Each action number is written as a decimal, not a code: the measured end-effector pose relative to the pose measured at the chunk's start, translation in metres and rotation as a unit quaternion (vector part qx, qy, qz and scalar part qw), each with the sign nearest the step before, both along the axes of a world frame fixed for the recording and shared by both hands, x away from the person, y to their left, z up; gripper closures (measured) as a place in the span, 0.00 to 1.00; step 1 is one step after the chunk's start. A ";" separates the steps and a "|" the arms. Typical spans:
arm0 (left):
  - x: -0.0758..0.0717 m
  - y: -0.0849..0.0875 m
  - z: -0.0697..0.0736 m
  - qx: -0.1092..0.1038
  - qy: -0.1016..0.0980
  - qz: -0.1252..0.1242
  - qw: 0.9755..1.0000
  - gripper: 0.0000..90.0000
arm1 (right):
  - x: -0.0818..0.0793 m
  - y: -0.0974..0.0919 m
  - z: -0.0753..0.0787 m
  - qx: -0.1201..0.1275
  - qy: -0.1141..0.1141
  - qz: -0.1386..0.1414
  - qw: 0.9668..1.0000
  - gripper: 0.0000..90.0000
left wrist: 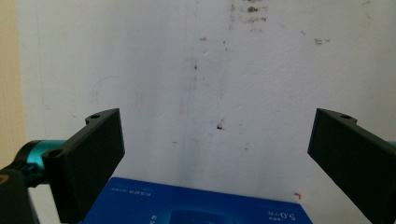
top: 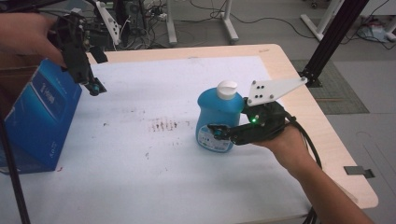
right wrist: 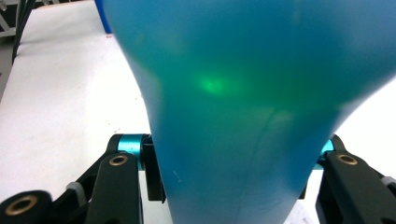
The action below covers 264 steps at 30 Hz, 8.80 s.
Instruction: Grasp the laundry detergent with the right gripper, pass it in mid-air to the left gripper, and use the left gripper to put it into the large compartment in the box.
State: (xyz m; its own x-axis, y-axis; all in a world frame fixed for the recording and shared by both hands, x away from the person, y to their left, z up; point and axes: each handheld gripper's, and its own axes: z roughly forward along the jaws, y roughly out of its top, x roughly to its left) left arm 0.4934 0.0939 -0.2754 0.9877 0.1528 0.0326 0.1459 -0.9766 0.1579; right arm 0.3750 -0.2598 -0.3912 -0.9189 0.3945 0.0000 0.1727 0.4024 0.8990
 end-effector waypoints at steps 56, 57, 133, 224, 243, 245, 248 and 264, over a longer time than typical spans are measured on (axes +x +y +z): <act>-0.083 -0.033 0.069 -0.041 0.038 -0.025 0.998 0.04 | 0.025 0.123 0.088 -0.029 -0.007 0.190 0.981 0.51; -0.083 -0.034 0.069 -0.040 0.038 -0.026 0.998 0.04 | 0.025 0.124 0.088 -0.027 -0.005 0.190 0.981 0.51; -0.087 -0.055 0.070 -0.058 0.059 -0.081 0.993 0.42 | 0.024 0.163 0.083 -0.040 0.001 0.216 0.975 0.51; -0.078 0.161 0.136 -0.030 0.004 0.240 0.970 0.42 | 0.014 0.013 0.126 -0.338 0.102 0.082 0.932 0.02; -0.062 0.157 0.046 -0.004 0.035 0.218 0.975 0.42 | 0.019 0.009 0.107 -0.337 0.123 0.081 0.930 0.02; -0.061 0.157 0.039 -0.001 0.038 0.220 0.975 0.42 | 0.019 0.008 0.105 -0.337 0.126 0.080 0.930 0.02; -0.060 0.157 0.031 0.000 0.041 0.218 0.975 0.42 | 0.019 0.008 0.103 -0.336 0.126 0.080 0.930 0.02; -0.060 0.160 0.000 0.014 0.054 0.217 0.975 0.42 | 0.020 0.007 0.098 -0.336 0.134 0.078 0.929 0.02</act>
State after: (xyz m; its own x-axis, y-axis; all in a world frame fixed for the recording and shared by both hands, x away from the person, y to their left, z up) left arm 0.4337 0.2539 -0.2755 0.8279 0.5579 -0.0585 0.5609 -0.8226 0.0928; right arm 0.3947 -0.2528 -0.2937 -0.9674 0.2503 0.0385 0.2465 0.8961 0.3692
